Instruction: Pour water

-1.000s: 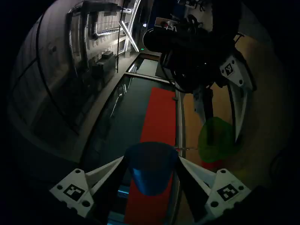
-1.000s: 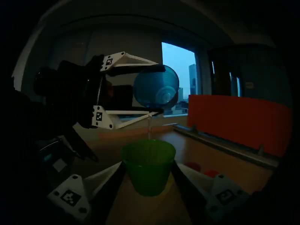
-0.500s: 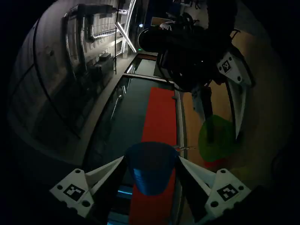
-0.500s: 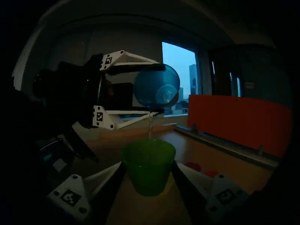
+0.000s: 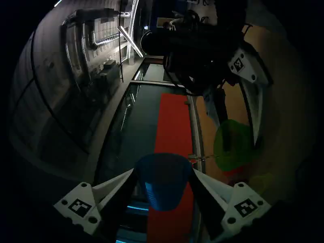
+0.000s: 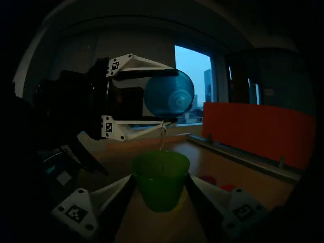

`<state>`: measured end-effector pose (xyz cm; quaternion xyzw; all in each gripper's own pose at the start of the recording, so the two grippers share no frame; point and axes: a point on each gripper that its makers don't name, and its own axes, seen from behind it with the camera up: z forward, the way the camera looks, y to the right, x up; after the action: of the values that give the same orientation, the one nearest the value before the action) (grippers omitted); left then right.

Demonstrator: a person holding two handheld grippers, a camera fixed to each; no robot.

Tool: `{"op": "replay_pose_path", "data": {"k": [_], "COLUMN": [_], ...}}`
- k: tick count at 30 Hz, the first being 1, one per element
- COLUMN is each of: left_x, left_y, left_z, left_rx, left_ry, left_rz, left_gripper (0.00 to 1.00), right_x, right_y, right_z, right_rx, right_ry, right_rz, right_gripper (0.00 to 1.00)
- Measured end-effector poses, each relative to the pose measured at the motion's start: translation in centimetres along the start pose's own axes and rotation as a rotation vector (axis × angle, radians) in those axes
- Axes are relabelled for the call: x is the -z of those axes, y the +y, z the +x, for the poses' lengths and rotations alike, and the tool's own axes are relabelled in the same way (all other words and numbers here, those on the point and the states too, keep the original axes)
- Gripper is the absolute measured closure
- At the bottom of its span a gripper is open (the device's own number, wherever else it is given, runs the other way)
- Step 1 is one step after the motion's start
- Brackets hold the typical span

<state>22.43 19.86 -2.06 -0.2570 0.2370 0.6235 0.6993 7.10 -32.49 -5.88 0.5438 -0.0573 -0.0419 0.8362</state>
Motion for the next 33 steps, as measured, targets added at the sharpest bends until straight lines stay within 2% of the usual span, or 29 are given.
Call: {"op": "replay_pose_path", "data": {"k": [14,33], "left_x": [0.23,0.19], "left_y": [-0.64,-0.25], "left_z": [0.45,0.99], "left_rx": [-0.056,-0.108], "left_ry": [0.004,0.012], "left_rz": [0.012,0.022], "left_gripper": [0.14,0.14], "right_x": [-0.04,-0.03], "right_y": [0.19,0.51], "right_z": [0.15,0.12], "right_rx": [0.002,-0.001], "right_ry": [0.001,0.004], "right_rz": [-0.004,-0.010], "right_gripper": [0.01,0.01]}}
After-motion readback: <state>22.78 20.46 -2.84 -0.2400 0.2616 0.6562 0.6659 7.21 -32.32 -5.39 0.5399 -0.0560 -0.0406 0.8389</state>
